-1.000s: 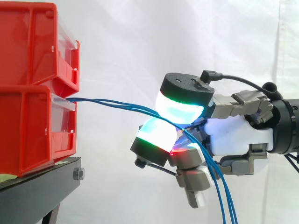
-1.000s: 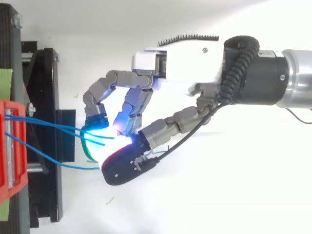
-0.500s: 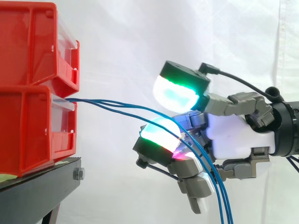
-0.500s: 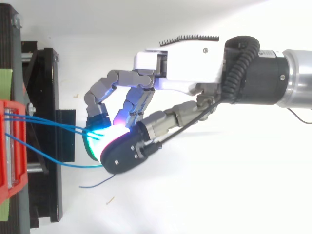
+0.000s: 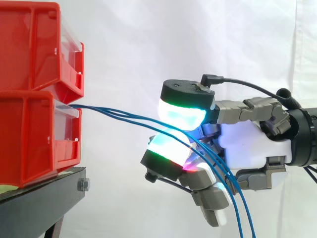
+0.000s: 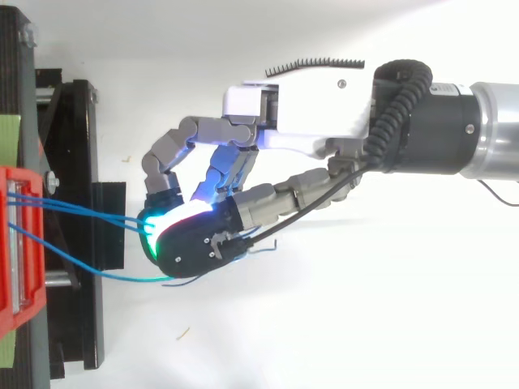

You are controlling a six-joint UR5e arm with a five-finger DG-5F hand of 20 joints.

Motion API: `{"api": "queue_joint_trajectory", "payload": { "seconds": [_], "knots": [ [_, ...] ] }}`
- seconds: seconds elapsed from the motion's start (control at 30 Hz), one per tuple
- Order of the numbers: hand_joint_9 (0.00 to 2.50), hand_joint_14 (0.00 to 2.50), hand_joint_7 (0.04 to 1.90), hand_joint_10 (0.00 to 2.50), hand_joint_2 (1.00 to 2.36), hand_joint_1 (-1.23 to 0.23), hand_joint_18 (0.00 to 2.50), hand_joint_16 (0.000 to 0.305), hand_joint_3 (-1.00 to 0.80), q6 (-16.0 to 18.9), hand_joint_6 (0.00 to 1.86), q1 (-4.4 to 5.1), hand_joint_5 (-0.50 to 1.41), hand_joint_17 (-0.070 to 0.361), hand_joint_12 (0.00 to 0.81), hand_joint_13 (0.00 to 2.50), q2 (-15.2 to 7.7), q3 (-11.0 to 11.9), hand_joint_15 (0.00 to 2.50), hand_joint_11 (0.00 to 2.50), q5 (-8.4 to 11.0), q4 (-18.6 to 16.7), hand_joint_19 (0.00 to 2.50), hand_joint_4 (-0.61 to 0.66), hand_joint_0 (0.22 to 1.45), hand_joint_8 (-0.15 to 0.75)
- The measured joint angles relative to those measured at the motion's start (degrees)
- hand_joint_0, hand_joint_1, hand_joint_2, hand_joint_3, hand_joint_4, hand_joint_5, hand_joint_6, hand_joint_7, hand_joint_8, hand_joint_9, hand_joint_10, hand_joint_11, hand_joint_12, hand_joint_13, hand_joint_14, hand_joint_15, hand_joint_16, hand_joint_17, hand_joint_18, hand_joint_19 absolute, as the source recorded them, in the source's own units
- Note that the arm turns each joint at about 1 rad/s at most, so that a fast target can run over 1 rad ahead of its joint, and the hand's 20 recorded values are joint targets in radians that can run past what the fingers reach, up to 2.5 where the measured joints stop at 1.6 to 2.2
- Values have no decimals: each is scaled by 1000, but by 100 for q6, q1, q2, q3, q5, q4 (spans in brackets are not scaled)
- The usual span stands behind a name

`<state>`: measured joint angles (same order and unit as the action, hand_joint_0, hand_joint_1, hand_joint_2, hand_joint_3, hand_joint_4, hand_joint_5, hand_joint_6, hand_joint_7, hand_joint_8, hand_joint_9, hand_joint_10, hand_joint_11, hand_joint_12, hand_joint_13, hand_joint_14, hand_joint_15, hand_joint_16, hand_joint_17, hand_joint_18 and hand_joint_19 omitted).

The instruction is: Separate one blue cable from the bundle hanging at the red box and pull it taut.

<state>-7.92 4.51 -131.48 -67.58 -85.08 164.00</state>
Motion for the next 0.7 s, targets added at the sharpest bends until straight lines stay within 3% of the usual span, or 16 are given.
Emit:
{"api": "queue_joint_trajectory", "payload": {
  "seconds": [0.07,0.23,0.4,0.47,0.6,0.7],
  "knots": [
    [950,26,1140,21,1018,-828,964,47,-154,1,890,0,-197,107,407,1073,1,1,900,1079,0,0,657,104,666,341],
    [961,26,1168,21,1015,-891,938,45,-292,-4,915,2,-200,102,398,1064,0,1,896,1099,0,0,622,83,741,336],
    [974,27,1092,23,1006,-929,922,44,-435,-7,918,4,-195,99,392,1060,0,0,885,1101,2,0,605,49,800,333],
    [990,28,1185,22,1000,-927,921,43,-500,-7,916,5,-184,97,391,1068,0,0,887,1127,7,0,599,70,813,329],
    [998,28,1210,25,1000,-924,937,43,-500,-10,913,6,-173,96,392,1073,0,-1,884,1115,37,0,586,115,751,330],
    [1034,27,1258,23,1000,-880,937,42,-500,-14,906,6,-149,95,391,1082,0,-1,891,1109,58,0,612,111,625,338]
  ]
}}
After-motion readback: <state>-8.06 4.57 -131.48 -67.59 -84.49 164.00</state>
